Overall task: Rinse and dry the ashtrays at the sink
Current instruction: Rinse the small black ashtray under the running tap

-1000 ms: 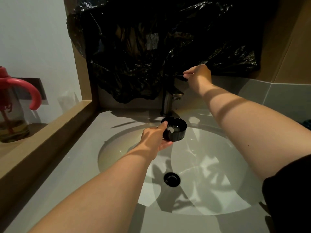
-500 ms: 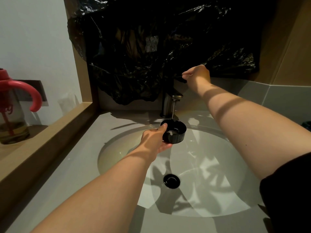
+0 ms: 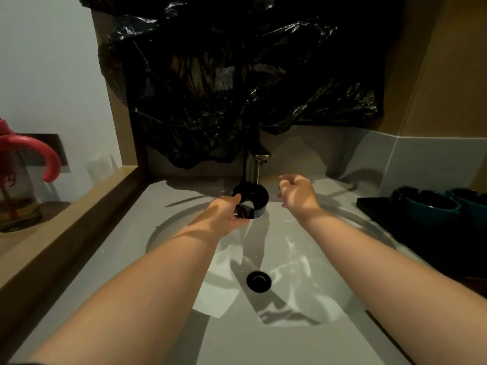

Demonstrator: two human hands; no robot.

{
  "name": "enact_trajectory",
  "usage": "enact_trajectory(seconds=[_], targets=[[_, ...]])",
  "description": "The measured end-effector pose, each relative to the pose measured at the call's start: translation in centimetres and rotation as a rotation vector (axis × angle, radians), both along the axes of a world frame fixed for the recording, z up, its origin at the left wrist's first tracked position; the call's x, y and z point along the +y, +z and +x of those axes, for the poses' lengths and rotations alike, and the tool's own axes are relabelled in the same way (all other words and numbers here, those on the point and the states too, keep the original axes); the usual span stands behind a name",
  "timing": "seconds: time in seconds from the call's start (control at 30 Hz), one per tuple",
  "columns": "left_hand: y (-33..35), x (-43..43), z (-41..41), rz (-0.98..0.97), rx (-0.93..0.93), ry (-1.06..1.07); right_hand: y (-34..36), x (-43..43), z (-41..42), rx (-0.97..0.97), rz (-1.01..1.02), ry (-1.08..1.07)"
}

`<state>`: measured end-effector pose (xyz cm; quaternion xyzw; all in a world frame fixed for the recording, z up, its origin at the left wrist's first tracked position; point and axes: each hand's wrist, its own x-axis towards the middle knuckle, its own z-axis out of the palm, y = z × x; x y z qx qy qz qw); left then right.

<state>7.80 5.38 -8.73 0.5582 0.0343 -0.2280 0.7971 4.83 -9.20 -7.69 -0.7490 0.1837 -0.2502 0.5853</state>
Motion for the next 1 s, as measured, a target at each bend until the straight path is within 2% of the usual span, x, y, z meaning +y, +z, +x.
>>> enact_trajectory(seconds=[0.13,0.3,0.4,0.5,0.63,0.7,0.8,0.87,0.93,1.0], targets=[[-0.5,-0.6,0.3,0.069,-0.016,-0.007,-1.3,0.2,-1.2,0.078,-0.073,0.046],[-0.7,-1.6,0.0,0.070,0.017,-0.049,-1.4,0.9,-1.2,0.171,0.001,0.147],[-1.0,-1.8,0.1,0.241,-0.017,-0.092,-1.4,0.8,-1.0,0.266,0.178,0.144],[-0.8,-1.9,0.3,0.472,-0.051,-0.059,-1.5,-0.1,-1.3,0.381,0.385,0.283],[-0.2,-2.3,0.2,0.620,-0.163,-0.009,-1.4,-0.6,-1.7,0.433,0.444,0.407],[-0.1,-2.3,0.0,0.579,-0.143,-0.025,-1.2,-0.4,-1.5,0.394,0.340,0.389],[-0.4,-1.8,-0.1,0.404,-0.031,-0.038,-1.0,-0.2,-1.2,0.303,-0.070,0.334],[-0.6,-1.6,0.1,0.303,0.021,-0.033,-1.0,0.0,-1.1,0.223,-0.271,0.303],[-0.7,-1.8,0.4,0.288,-0.017,-0.032,-0.9,0.2,-0.9,0.166,-0.351,0.282],[-0.6,-2.0,0.8,0.307,-0.102,0.014,-1.2,0.2,-0.7,0.143,-0.318,0.282]])
